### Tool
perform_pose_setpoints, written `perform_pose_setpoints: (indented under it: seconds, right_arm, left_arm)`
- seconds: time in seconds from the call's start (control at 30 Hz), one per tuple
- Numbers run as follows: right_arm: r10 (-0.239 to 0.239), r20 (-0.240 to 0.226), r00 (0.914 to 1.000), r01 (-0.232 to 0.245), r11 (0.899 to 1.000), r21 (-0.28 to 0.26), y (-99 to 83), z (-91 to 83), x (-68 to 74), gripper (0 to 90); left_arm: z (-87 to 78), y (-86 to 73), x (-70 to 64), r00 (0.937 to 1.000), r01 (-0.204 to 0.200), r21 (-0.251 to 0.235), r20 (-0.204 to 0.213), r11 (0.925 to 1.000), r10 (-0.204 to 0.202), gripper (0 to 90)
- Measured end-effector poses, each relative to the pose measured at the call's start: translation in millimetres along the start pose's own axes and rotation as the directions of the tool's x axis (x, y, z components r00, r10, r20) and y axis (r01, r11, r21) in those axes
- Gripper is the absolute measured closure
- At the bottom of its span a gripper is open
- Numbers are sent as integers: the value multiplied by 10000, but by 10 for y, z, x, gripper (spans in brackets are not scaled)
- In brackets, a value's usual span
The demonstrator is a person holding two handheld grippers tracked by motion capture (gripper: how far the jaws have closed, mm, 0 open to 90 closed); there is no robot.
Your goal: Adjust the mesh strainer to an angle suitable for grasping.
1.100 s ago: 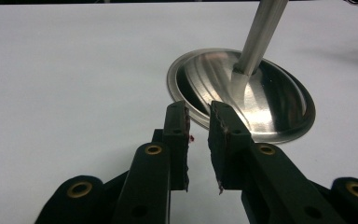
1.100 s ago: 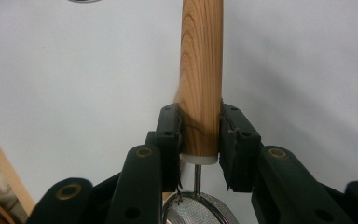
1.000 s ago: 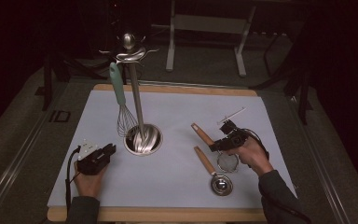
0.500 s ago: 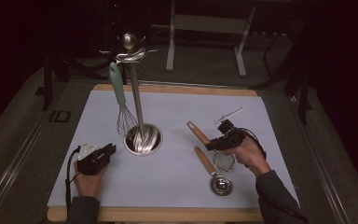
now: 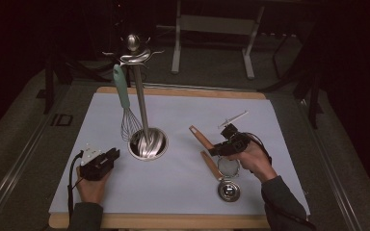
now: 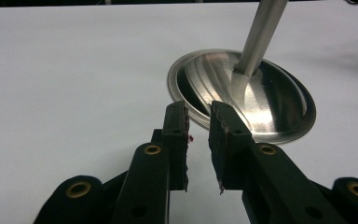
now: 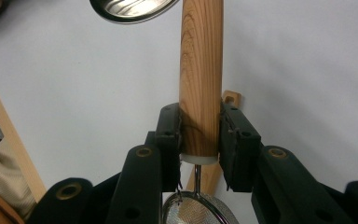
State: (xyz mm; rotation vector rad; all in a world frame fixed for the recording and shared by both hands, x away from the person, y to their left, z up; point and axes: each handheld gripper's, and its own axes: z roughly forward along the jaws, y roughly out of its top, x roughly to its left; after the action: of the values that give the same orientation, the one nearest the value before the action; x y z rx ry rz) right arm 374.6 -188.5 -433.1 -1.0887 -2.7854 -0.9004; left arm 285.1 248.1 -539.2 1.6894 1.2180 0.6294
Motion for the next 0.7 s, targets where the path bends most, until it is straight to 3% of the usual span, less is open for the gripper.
perform_pose_setpoints:
  seconds: [0.7]
  right_arm:
    - [-406,-327,9986,398,9989,-259,165,10,184,709]
  left_arm:
    - [-4,-1,2,10000,4,-33,-20,10000,-4,772]
